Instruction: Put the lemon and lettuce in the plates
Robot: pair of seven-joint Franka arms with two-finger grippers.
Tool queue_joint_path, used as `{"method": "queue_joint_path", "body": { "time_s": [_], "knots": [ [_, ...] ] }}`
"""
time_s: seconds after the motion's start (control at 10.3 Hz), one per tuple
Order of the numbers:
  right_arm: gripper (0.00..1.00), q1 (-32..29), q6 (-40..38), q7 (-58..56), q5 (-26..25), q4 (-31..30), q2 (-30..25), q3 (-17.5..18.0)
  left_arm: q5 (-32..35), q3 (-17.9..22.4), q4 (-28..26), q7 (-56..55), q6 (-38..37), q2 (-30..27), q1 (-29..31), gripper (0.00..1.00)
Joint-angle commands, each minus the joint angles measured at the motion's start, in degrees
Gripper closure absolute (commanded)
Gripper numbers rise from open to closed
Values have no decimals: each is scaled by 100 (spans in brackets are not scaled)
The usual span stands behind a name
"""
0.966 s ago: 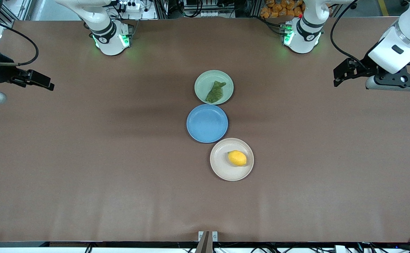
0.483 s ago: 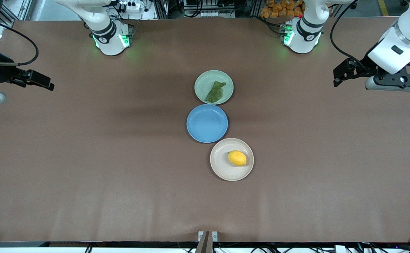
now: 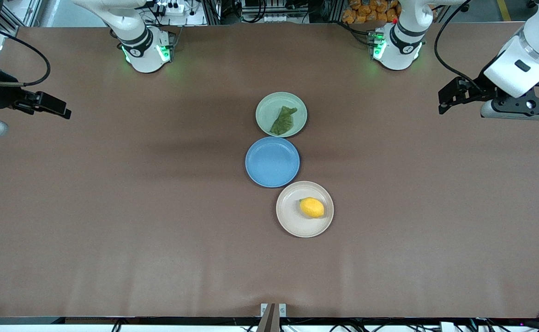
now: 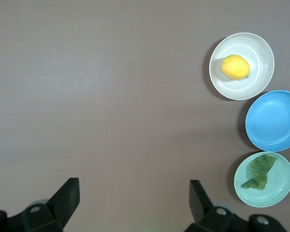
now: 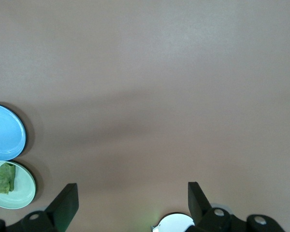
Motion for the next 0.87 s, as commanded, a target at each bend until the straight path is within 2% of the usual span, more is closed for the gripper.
{"method": "queue_joint_path", "body": {
  "time_s": [0.0,0.1,0.39,0.68,0.77],
  "knots": [
    [0,-163,56,-746,-34,127,60,53,30,9,102,106,-110,37,17,0],
    [0,-172,187,-1395,-191,128,60,53,21,9,102,123,-110,37,17,0],
    [0,-269,487,-1542,-210,128,86,53,30,9,102,115,-110,37,17,0],
    [0,-234,558,-167,-166,128,95,61,21,9,102,123,-110,37,17,0],
    [0,-199,549,-145,-192,128,95,61,29,9,102,132,-110,37,17,0]
  ]
}}
